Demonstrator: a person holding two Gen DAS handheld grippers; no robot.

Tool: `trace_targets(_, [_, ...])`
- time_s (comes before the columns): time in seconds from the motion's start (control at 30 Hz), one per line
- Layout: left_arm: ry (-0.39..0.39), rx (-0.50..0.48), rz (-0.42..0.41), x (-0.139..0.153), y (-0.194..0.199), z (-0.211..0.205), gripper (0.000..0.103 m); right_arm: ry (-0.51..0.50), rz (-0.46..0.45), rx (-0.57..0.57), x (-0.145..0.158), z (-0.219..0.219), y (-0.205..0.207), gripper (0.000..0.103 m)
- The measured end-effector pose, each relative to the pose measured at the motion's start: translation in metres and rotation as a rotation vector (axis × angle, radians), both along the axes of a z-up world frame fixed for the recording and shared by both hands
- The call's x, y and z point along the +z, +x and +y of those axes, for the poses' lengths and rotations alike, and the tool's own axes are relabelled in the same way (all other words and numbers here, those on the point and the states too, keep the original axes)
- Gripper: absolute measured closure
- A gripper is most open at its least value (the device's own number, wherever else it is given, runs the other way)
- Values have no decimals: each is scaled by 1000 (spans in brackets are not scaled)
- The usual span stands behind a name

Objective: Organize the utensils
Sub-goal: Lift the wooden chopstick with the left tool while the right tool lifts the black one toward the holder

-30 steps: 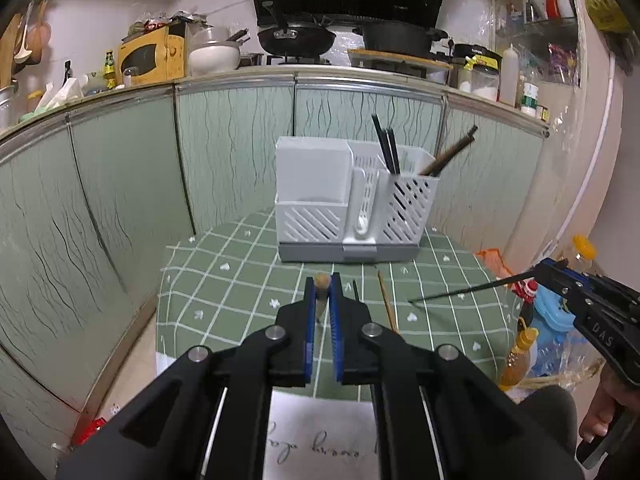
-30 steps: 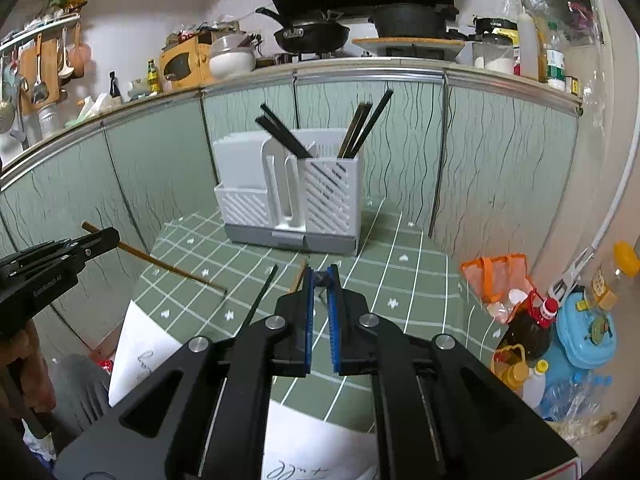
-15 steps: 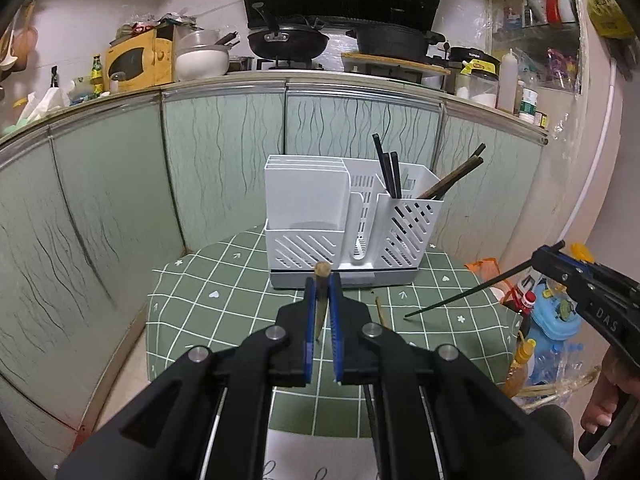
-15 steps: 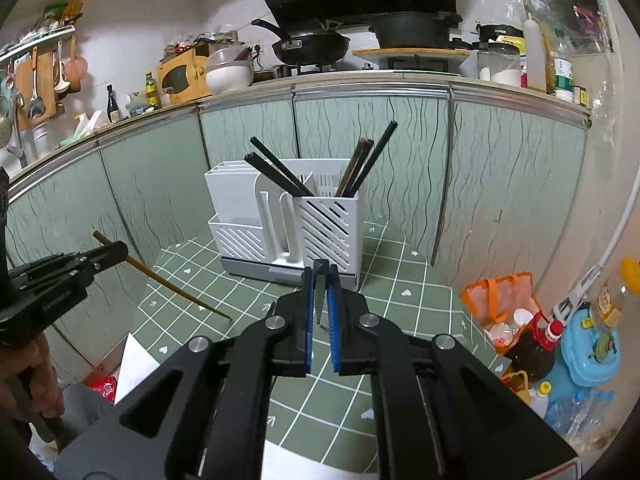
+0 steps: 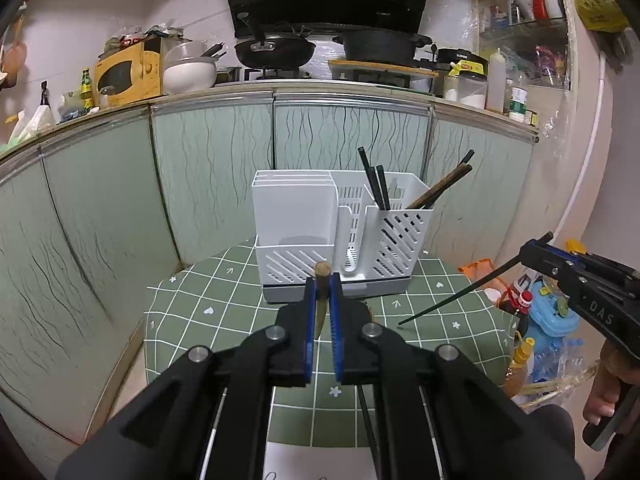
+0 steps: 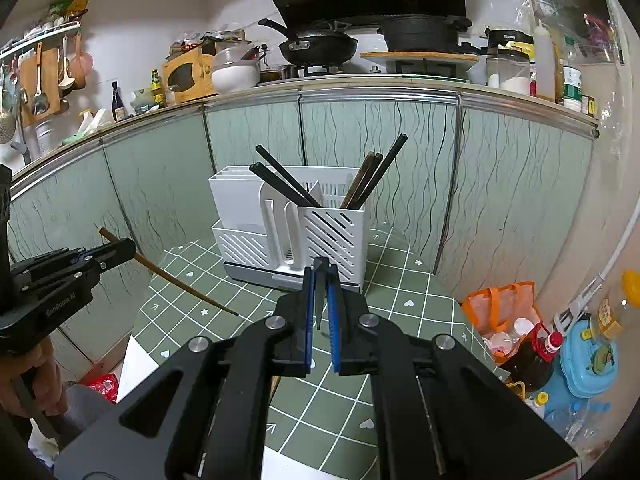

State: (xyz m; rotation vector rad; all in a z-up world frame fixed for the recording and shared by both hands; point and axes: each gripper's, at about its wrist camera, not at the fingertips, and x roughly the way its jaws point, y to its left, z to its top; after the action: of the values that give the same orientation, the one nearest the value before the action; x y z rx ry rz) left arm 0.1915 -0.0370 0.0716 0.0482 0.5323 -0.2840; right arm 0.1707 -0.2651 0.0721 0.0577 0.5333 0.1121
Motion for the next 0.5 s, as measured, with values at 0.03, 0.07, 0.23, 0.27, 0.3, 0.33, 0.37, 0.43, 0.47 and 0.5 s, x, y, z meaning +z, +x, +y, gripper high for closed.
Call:
trace_targets(0.03, [0,-4,0,1,0,-1,95,0,0,1,1,0,-1,97])
trace_targets(0.07, [-2,-10,-1,3,-1,-1,95,2,1,3,2,-1,-1,97])
trace_targets(0.23, [-5,-45,-8,12,1,-1,95,6,-1,13,10,-5,-2,97])
trace_targets(0.27, [-5,-55,-10,14,1,0,95,7,0,20,14,-7,-3,97])
trace_targets(0.3, [-3,-66,-13,17,2,0,95,8,0,23,17,-7,-2,97])
trace_targets(0.33, [-2,-84,-17,20,3,-1,95,7,1,28,20,-8,-1,97])
trace_targets(0.37, [-2,-99,-17,24,5,-1,95,7,1,35,23,-9,-1,97])
trace_targets(0.43, [-3,-126,-20,31,8,0,95,12,-1,50,30,-12,-2,97])
trace_targets(0.47, [-4,-137,-20,34,9,0,95,8,-2,56,35,-14,-2,97])
trace_targets(0.5, [-6,-145,-22,37,11,0,95,8,-4,60,38,-16,-2,97])
